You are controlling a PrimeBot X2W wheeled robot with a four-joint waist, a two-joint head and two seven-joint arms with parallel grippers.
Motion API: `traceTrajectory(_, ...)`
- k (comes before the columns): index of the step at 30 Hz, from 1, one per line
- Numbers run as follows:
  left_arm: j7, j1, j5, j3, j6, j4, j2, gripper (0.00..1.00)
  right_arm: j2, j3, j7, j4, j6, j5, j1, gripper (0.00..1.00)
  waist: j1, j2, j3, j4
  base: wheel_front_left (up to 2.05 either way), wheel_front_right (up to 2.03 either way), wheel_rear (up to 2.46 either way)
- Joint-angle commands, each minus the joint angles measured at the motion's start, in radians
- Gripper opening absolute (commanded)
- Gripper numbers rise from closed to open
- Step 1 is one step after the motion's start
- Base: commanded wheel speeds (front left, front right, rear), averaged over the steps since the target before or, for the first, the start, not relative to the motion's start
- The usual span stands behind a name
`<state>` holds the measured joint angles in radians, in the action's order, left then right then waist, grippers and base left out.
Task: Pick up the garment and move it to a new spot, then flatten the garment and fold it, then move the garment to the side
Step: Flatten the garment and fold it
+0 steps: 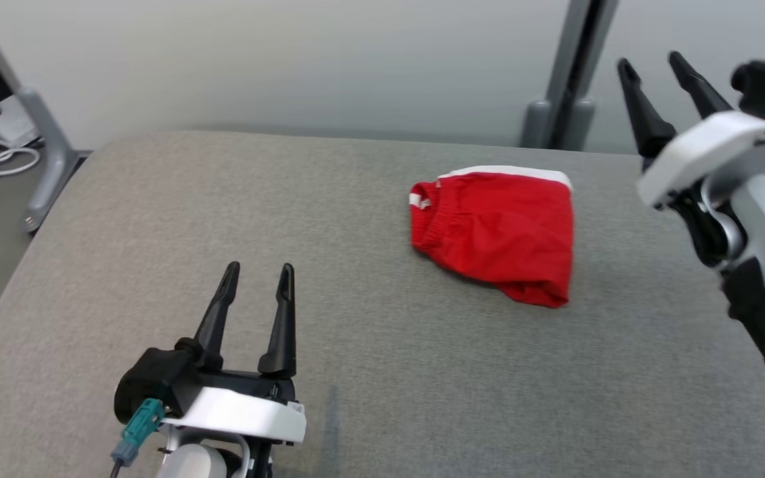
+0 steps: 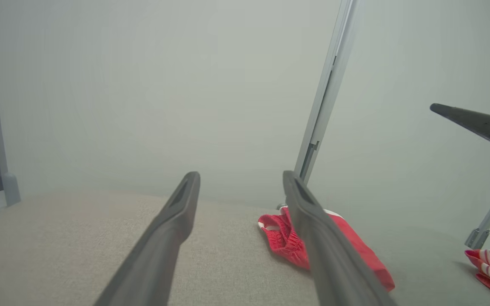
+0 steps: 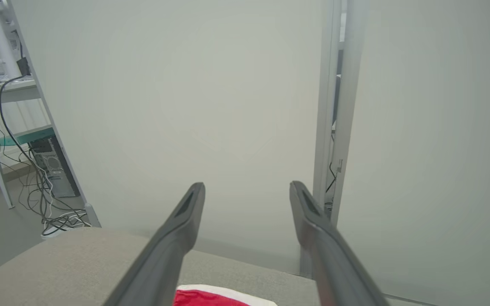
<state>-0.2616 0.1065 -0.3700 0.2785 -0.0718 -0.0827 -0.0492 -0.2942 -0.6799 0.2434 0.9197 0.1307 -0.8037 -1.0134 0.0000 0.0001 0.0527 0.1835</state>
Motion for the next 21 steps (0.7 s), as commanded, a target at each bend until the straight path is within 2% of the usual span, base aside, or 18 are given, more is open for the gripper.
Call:
traceTrajectory(1, -0.004, -0.001, 0.005, -0.012, 0.000, 0.003, -0.004, 1.00, -0.024, 0.012, 0.016, -0.026, 0.000, 0.023, 0.035, 1.00, 0.0000, -0.0001, -0.014, -0.031, 0.00, 0.00, 0.00)
traceTrajectory(3, -0.004, -0.006, 0.009, -0.026, 0.001, 0.006, -0.004, 1.00, -0.065, 0.047, 0.023, -0.069, 0.000, 0.079, 0.072, 1.00, 0.0000, -0.0001, -0.017, -0.048, 0.00, 0.00, 0.00)
traceTrajectory(6, -0.004, -0.014, 0.014, -0.046, 0.002, 0.013, -0.004, 1.00, -0.114, 0.181, 0.022, -0.184, 0.000, 0.212, 0.171, 1.00, 0.0000, -0.0001, -0.016, -0.067, 0.00, 0.00, 0.00)
traceTrajectory(10, -0.004, -0.029, 0.036, -0.062, 0.005, 0.006, -0.004, 1.00, -0.115, 0.407, 0.022, -0.381, 0.000, 0.407, 0.376, 1.00, 0.0000, -0.0001, -0.016, -0.086, 0.00, 0.00, 0.00)
traceTrajectory(15, -0.004, -0.066, 0.062, -0.081, 0.009, 0.000, -0.004, 1.00, -0.005, 0.661, 0.022, -0.617, 0.000, 0.589, 0.646, 1.00, 0.0000, -0.0001, -0.017, -0.098, 0.00, 0.00, 0.00)
traceTrajectory(18, -0.004, -0.084, 0.086, -0.089, 0.003, 0.004, -0.004, 1.00, 0.064, 0.750, 0.022, -0.739, 0.000, 0.652, 0.756, 1.00, 0.0000, -0.0001, -0.013, -0.103, 0.00, 0.00, 0.00)
traceTrajectory(19, -0.004, -0.095, 0.130, -0.087, -0.007, 0.010, -0.004, 1.00, 0.094, 0.782, 0.022, -0.788, 0.000, 0.693, 0.823, 1.00, 0.0000, -0.0001, -0.012, -0.105, 0.00, 0.00, 0.00)
traceTrajectory(21, -0.004, -0.111, 0.141, -0.081, -0.014, 0.016, -0.004, 1.00, 0.135, 0.814, 0.022, -0.812, 0.000, 0.699, 0.869, 1.00, 0.0000, -0.0001, -0.011, -0.104, 0.00, 0.00, 0.00)
